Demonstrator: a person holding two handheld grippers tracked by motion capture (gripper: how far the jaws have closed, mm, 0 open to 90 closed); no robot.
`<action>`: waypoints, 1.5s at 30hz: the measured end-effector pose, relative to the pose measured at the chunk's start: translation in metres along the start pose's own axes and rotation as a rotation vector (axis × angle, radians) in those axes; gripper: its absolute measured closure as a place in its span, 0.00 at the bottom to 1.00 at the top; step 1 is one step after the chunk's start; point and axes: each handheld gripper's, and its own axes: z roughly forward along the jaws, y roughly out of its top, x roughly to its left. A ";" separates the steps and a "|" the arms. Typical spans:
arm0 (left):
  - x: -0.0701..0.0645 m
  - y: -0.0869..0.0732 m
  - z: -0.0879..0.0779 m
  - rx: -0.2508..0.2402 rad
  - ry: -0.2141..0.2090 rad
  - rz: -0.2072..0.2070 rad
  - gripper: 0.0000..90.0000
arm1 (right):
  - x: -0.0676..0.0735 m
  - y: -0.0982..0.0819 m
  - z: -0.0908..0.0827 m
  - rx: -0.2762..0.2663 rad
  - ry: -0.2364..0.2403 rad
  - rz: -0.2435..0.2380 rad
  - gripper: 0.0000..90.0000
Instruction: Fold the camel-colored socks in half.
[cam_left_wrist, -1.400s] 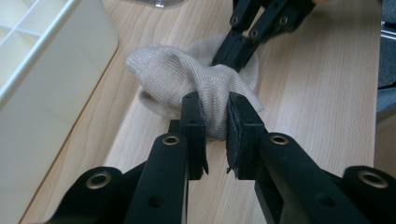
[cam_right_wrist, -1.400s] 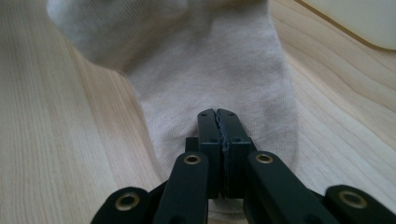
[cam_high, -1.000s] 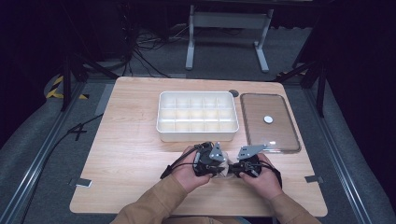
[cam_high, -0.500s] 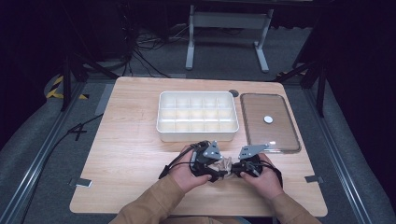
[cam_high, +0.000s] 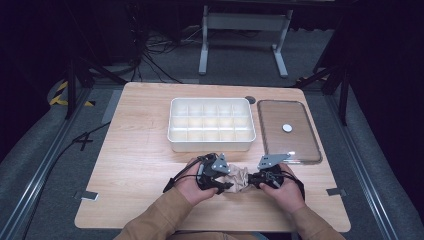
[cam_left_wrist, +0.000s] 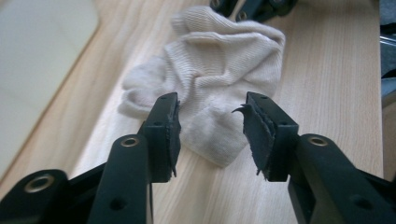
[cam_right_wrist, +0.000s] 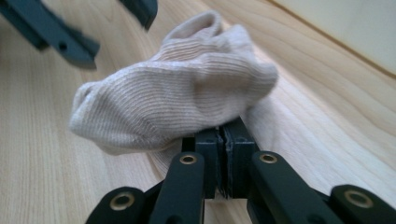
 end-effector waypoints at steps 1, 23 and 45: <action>0.000 0.000 0.004 0.002 -0.003 0.007 0.65 | 0.000 0.000 -0.002 0.000 -0.007 0.005 0.95; -0.002 0.004 0.024 0.000 -0.009 0.018 0.65 | 0.009 0.012 -0.066 -0.077 -0.136 -0.006 0.92; -0.004 0.007 0.026 -0.006 -0.013 0.033 0.66 | 0.013 0.017 -0.035 -0.048 -0.164 0.090 1.00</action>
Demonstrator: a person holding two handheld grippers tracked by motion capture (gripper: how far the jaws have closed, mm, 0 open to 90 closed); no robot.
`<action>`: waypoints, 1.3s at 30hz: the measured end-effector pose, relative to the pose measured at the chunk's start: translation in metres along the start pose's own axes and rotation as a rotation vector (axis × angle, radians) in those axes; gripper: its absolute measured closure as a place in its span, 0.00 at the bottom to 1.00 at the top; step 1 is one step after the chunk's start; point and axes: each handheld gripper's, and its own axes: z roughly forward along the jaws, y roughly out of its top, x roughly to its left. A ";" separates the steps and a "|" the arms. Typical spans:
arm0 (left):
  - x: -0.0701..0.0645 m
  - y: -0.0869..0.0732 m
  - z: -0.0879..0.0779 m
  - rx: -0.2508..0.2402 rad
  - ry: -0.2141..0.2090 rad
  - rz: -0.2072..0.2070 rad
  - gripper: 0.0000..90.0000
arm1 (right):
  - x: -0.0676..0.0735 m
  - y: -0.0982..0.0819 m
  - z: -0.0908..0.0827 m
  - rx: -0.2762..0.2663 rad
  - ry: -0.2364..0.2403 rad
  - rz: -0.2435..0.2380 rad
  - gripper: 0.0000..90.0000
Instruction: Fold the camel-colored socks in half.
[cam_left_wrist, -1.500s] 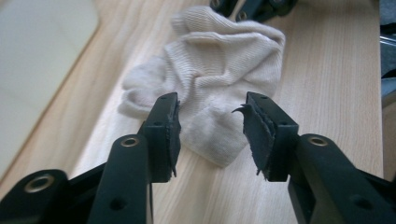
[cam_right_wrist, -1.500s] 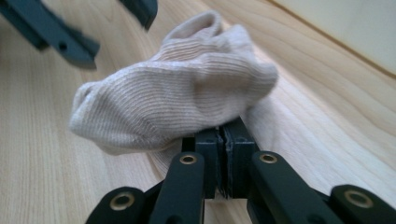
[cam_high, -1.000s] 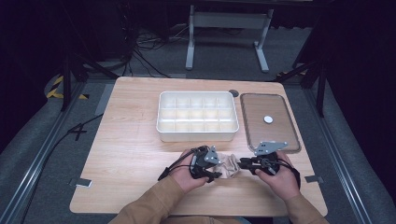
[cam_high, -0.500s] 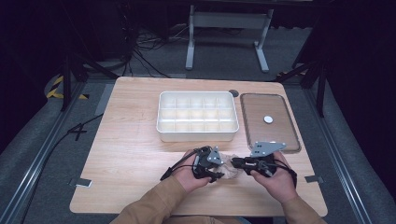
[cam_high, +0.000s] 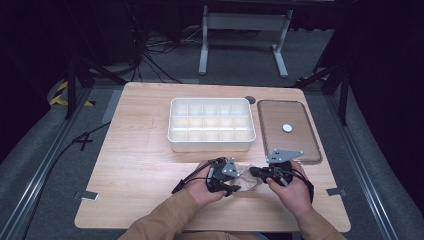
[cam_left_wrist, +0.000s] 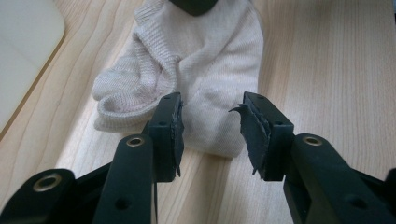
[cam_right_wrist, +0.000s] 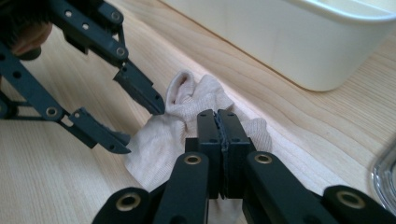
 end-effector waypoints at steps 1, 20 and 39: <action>-0.001 0.002 0.003 -0.011 -0.005 0.004 0.66 | -0.003 -0.002 0.000 -0.004 0.000 0.030 1.00; -0.012 0.020 0.018 -0.027 -0.020 0.073 0.77 | -0.013 -0.012 -0.005 -0.029 -0.042 0.139 1.00; 0.000 0.013 0.027 0.079 0.013 0.012 0.81 | -0.021 -0.029 -0.002 0.061 -0.096 0.139 1.00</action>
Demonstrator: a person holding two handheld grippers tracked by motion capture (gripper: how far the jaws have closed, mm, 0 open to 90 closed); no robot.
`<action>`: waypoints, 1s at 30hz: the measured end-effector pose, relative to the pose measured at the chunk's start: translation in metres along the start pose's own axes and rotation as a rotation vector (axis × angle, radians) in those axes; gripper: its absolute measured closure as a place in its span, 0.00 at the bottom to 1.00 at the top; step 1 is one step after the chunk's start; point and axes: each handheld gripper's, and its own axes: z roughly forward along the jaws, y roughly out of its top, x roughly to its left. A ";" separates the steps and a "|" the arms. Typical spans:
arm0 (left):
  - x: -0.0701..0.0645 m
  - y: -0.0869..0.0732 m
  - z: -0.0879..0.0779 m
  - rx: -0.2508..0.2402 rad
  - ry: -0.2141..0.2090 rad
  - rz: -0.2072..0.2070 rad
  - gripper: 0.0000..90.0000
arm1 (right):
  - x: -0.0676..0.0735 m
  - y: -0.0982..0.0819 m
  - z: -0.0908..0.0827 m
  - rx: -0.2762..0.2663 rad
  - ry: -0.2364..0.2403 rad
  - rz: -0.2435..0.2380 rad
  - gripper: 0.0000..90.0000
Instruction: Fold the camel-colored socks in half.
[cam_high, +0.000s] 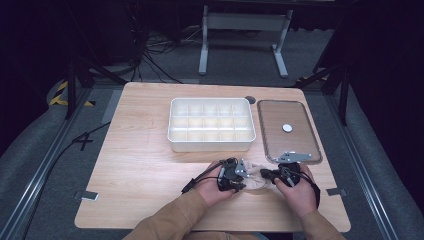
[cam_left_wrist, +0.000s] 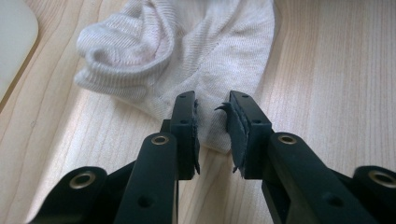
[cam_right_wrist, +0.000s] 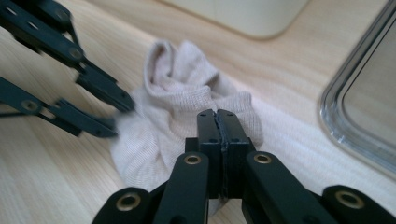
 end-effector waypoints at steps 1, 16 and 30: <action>0.000 0.000 0.000 -0.001 -0.001 0.002 0.81 | -0.001 -0.002 0.003 0.012 0.003 0.008 1.00; 0.001 0.003 -0.007 -0.112 -0.004 0.021 0.72 | -0.002 -0.006 0.012 0.024 0.105 0.016 1.00; 0.007 -0.002 0.002 -0.049 -0.024 -0.067 0.76 | 0.002 -0.004 0.004 -0.013 0.103 -0.065 0.90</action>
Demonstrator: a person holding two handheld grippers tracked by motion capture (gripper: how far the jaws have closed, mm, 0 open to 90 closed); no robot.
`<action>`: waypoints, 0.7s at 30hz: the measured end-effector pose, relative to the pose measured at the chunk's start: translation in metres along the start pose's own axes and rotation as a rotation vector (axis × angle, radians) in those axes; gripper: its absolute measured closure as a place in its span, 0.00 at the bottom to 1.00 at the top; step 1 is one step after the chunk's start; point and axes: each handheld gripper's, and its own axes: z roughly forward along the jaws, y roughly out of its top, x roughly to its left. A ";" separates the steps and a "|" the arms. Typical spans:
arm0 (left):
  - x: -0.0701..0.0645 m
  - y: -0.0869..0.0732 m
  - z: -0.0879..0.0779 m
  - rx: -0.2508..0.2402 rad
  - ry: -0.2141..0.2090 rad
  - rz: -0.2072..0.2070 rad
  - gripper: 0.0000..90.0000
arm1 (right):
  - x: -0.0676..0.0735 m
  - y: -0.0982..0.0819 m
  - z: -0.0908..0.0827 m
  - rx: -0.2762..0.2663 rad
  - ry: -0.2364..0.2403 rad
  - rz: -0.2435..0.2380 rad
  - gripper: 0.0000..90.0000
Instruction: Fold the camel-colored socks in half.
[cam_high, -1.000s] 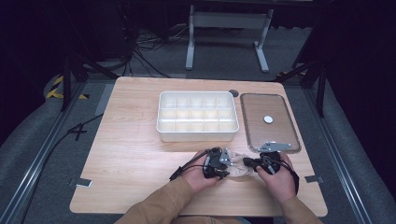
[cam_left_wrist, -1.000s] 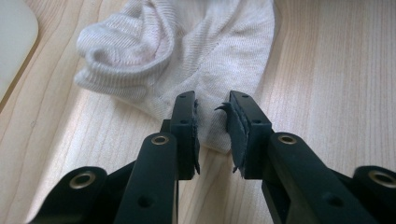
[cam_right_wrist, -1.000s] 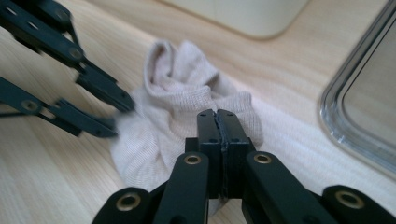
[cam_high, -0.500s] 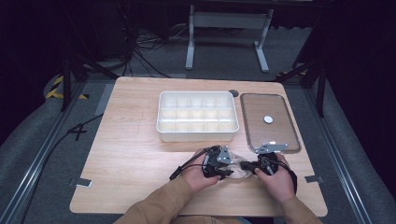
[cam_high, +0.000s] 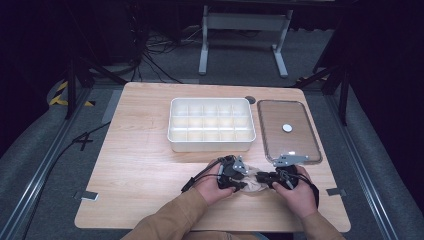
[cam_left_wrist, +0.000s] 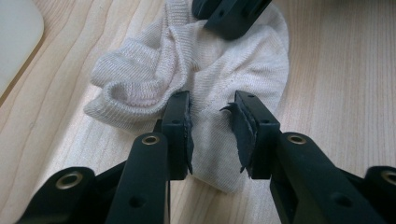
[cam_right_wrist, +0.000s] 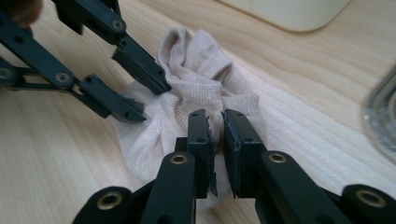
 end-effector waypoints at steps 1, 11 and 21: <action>0.000 0.000 0.000 0.001 0.000 -0.001 0.76 | 0.000 0.001 -0.004 -0.010 -0.002 -0.002 0.91; 0.000 0.000 0.000 0.003 0.004 -0.008 0.77 | 0.019 0.006 0.004 0.048 0.052 -0.087 0.99; 0.002 0.000 0.000 -0.001 -0.003 0.002 0.77 | 0.001 -0.003 0.000 0.087 -0.051 -0.103 0.99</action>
